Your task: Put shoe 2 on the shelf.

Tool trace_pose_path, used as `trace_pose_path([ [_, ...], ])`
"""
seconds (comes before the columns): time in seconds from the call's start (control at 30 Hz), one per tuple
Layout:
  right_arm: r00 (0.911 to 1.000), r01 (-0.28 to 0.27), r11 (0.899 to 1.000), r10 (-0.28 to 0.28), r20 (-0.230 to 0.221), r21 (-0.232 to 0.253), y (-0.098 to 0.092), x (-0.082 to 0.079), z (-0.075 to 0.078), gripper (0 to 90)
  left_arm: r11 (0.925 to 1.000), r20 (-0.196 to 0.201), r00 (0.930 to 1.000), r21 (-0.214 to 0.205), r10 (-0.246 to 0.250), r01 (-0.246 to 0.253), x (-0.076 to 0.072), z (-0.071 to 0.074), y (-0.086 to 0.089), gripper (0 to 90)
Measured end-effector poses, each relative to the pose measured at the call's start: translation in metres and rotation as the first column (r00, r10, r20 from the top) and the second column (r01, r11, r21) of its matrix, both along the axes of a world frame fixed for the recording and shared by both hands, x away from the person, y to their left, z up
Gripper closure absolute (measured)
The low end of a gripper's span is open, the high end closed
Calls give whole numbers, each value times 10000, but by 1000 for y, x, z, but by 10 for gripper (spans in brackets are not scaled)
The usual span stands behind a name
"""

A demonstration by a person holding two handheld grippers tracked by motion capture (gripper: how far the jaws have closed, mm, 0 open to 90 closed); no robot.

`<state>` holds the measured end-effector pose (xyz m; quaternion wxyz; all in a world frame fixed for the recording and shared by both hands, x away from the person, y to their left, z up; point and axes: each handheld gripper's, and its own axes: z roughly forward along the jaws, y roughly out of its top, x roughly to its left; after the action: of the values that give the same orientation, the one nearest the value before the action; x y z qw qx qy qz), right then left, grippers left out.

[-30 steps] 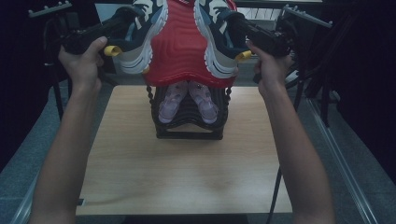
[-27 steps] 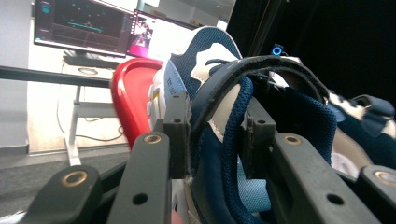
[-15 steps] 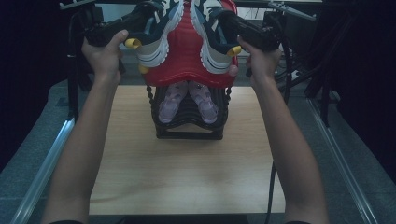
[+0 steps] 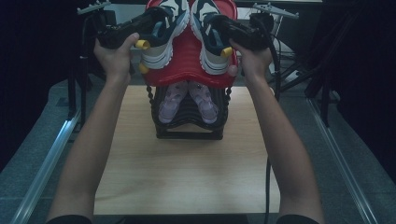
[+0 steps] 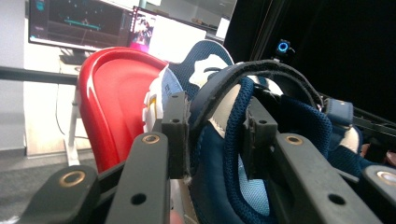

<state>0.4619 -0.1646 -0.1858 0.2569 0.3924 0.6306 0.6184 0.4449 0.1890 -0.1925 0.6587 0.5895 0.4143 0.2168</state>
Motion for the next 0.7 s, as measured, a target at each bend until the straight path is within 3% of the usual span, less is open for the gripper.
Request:
trace_pose_path([
  [0.17,9999,120,9999,-120,-17,59,-1,1,0,703,9997,-19,10000,237,-11,11,3,-2,-7,693],
  [0.33,9999,64,9997,-67,-114,-253,1,2,-4,682,9977,-98,9998,663,161,-154,5,-9,-11,692],
  [0.5,9999,-136,9988,139,75,-468,7,3,-6,654,9929,-114,9992,1134,385,-369,6,-17,-13,686],
  [0.7,9990,-447,9989,448,55,-130,6,4,-9,613,9923,0,9997,1214,254,-252,6,-23,-16,655],
])
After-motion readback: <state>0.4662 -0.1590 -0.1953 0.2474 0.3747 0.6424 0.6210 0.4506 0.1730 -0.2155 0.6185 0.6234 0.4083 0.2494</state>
